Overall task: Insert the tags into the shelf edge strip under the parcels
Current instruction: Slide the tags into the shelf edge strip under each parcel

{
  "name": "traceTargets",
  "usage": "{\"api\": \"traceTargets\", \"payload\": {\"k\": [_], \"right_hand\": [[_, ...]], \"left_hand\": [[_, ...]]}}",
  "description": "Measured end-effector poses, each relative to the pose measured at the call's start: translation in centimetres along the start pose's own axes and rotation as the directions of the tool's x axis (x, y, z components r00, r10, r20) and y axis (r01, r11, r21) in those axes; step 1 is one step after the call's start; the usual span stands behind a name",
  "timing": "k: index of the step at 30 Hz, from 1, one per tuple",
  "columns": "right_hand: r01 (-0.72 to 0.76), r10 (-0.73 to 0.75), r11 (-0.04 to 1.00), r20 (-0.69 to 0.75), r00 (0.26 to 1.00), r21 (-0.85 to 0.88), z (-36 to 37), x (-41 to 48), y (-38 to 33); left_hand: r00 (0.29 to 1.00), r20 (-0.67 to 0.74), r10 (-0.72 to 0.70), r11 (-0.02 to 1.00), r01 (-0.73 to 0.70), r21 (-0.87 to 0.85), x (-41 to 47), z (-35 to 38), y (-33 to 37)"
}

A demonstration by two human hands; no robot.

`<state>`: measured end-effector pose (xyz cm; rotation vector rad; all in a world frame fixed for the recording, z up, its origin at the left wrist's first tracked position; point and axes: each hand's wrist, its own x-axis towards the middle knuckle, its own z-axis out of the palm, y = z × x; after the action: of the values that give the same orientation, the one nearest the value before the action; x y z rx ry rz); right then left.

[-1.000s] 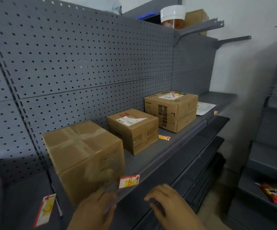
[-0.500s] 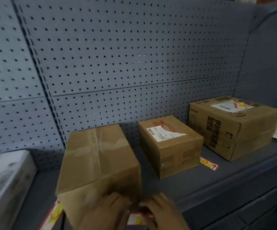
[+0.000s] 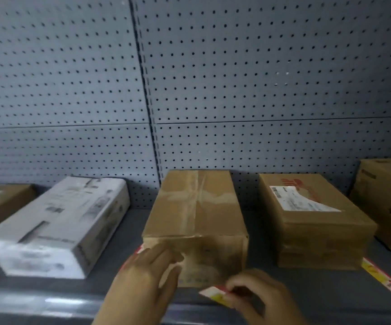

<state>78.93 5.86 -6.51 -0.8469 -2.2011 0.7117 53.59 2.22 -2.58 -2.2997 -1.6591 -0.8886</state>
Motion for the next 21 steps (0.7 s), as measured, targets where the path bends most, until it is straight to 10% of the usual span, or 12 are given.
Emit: {"api": "traceTargets", "payload": {"k": [14,21], "right_hand": [[0.3,-0.295,0.954,0.119,0.948,-0.023,17.5,11.4,-9.3],[0.093,-0.094,0.993,-0.011,0.996,-0.071,27.3,15.2,-15.1]], "left_hand": [[0.944,-0.098,-0.316,0.937,0.327,0.123,-13.2,-11.0,-13.2],[0.973,-0.082,-0.214,0.973,0.22,0.075,-17.7,-15.0,-24.6]]}}
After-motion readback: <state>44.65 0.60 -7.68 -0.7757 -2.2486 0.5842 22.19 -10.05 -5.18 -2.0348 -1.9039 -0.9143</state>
